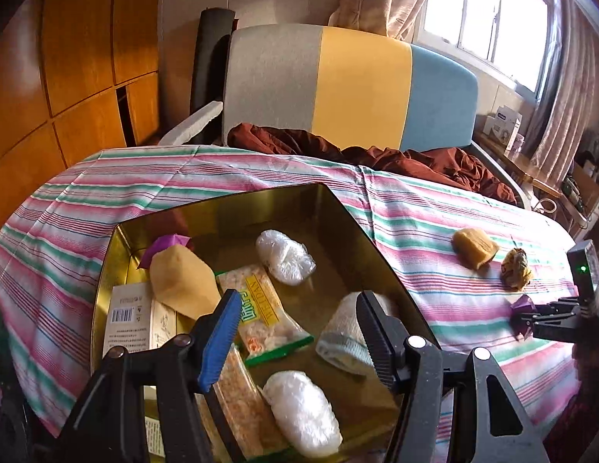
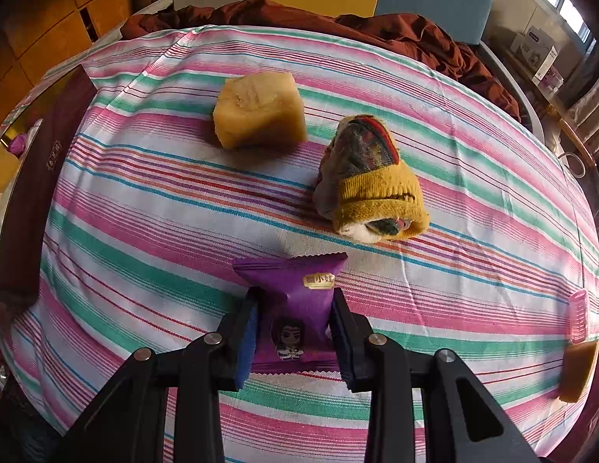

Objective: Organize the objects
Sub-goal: 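Carry the purple packet into the gold tin and open the right gripper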

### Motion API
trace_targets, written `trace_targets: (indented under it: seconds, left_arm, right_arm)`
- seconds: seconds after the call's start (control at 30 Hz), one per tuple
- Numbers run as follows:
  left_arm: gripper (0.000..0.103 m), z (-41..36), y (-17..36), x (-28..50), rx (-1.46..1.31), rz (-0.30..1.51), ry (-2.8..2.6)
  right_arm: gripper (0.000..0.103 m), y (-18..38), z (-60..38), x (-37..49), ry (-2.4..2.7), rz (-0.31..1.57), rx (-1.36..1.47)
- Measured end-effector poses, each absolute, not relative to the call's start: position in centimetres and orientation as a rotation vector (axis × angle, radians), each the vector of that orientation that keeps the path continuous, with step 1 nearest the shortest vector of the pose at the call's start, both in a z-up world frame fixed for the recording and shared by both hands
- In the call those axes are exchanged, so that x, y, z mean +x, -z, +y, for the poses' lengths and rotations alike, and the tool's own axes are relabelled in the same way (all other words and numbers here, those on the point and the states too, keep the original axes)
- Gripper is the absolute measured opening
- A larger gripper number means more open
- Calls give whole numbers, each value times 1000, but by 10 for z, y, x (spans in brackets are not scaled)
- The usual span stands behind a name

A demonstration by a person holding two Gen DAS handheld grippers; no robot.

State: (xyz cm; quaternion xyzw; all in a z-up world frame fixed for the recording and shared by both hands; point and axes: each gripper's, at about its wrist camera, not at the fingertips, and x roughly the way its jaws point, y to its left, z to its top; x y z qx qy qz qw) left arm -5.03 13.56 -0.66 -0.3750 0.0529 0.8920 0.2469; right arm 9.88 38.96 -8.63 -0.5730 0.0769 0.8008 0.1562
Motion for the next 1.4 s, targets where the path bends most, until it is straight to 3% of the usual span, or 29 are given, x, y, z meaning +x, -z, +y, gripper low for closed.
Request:
trace_targets:
  seconds: [0.13, 0.3, 0.57, 0.9, 1.13, 1.4]
  left_arm:
    - [87, 128, 7, -35, -987, 173, -2444]
    - [103, 116, 8, -26, -978, 176, -2469]
    - [103, 99, 6, -23, -990, 128, -2476]
    - [103, 89, 0, -15, -928, 136, -2494]
    - [103, 81, -1, -16, -920, 116, -2511]
    - [103, 67, -7, -11, -906, 84, -2500]
  right_arm:
    - [34, 88, 395, 104, -2292, 224, -1638]
    - [34, 87, 390, 104, -2270, 206, -1624]
    - [34, 90, 376, 93, -2228, 153, -1600]
    - [33, 48, 327, 63, -2442, 331, -1491]
    - [34, 3, 250, 6, -2684, 263, -1447]
    - [33, 24, 189, -59, -2737, 177, -1563]
